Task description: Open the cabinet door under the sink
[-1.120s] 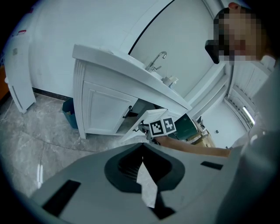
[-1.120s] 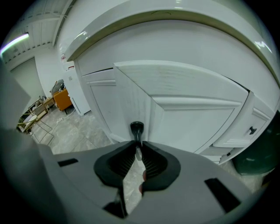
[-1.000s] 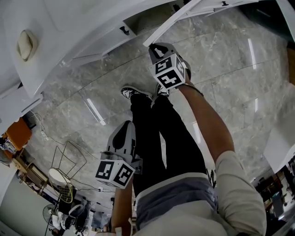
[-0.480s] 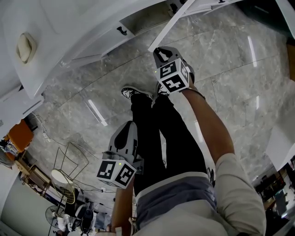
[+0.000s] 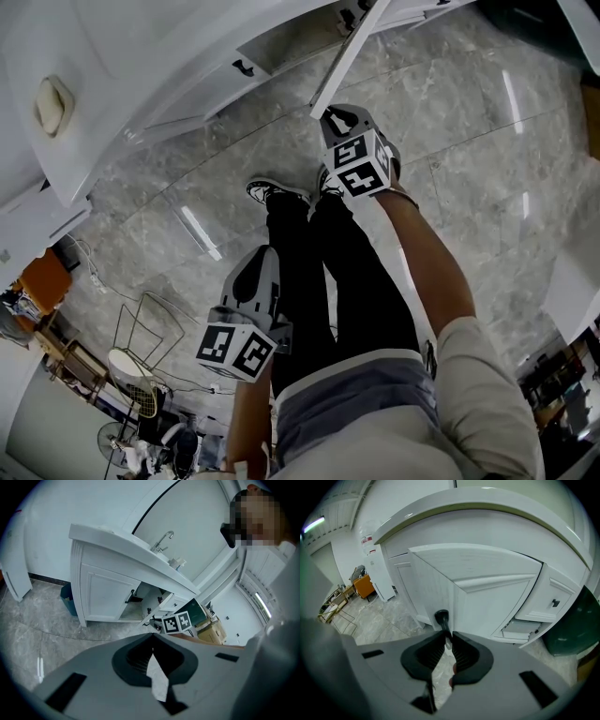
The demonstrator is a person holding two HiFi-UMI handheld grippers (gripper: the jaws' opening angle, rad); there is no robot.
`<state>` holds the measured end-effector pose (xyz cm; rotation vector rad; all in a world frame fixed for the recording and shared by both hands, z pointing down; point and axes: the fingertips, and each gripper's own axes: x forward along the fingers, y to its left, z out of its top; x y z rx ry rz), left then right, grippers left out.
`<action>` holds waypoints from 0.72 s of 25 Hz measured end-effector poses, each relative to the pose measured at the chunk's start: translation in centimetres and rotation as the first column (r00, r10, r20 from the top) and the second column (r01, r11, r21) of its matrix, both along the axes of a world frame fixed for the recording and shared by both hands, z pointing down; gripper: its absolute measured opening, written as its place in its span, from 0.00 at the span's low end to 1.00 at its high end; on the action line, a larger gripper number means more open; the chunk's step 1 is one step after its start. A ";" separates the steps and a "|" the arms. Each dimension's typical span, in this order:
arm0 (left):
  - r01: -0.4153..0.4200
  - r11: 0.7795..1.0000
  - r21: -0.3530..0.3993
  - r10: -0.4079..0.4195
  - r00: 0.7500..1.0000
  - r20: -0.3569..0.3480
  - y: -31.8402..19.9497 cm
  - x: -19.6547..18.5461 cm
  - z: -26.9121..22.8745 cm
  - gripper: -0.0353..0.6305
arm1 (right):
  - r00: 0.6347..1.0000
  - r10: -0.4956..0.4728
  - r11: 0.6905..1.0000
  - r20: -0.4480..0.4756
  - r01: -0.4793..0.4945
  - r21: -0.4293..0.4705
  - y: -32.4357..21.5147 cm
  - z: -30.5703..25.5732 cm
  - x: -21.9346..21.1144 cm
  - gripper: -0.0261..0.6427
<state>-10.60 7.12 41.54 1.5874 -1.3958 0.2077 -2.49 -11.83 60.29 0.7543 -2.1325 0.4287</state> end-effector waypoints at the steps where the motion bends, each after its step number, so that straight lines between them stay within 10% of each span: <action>1: -0.002 1.000 0.000 0.002 1.000 0.000 0.0 0.2 0.1 0.05 | 1.000 0.002 1.000 -0.002 -0.002 -0.002 0.1 0.2 0.4 0.12; 18: -0.039 0.999 0.010 0.039 0.999 -0.023 -0.8 0.9 0.1 0.05 | 0.993 0.120 0.992 -0.014 -0.121 -0.034 1.1 0.3 5.5 0.12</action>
